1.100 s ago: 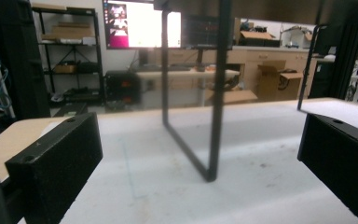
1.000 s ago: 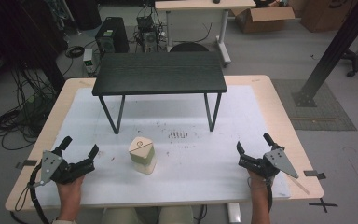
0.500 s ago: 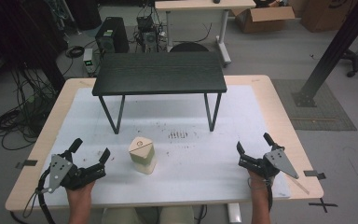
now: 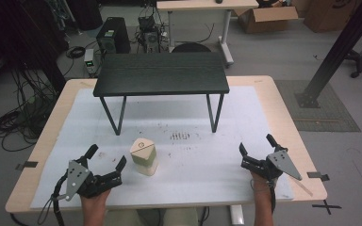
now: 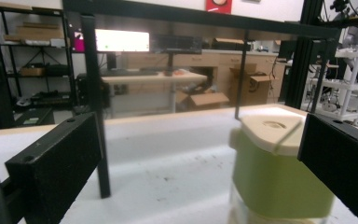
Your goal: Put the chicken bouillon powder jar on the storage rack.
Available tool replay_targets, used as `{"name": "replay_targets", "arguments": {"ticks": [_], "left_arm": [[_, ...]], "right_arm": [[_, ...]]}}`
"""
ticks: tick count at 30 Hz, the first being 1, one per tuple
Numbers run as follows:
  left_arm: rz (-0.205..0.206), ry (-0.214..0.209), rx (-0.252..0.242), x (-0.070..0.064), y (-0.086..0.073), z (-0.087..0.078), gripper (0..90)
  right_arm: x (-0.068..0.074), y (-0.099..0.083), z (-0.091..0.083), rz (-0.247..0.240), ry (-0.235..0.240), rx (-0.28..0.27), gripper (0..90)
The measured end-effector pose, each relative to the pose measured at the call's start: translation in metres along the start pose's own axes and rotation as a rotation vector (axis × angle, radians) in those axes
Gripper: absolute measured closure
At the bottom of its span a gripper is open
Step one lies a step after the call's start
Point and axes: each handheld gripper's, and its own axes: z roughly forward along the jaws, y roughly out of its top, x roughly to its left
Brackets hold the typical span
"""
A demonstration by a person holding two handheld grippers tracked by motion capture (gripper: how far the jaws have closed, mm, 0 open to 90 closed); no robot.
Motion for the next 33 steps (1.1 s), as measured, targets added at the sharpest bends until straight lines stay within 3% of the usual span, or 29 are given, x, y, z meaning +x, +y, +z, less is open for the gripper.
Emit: {"name": "replay_targets", "arguments": {"ticks": [17, 23, 33], "left_arm": [[-0.008, -0.030, 0.061, -0.034, -0.015, 0.011, 0.2], [0.016, -0.047, 0.082, -0.046, -0.020, 0.016, 0.3], [0.019, -0.047, 0.110, -0.053, -0.027, 0.024, 0.3]], "right_arm": [[0.000, 0.000, 0.000, -0.001, 0.000, 0.001, 0.0], [0.000, 0.000, 0.000, -0.001, 0.000, 0.000, 0.0], [0.000, 0.000, 0.000, -0.002, 0.001, 0.000, 0.0]]}}
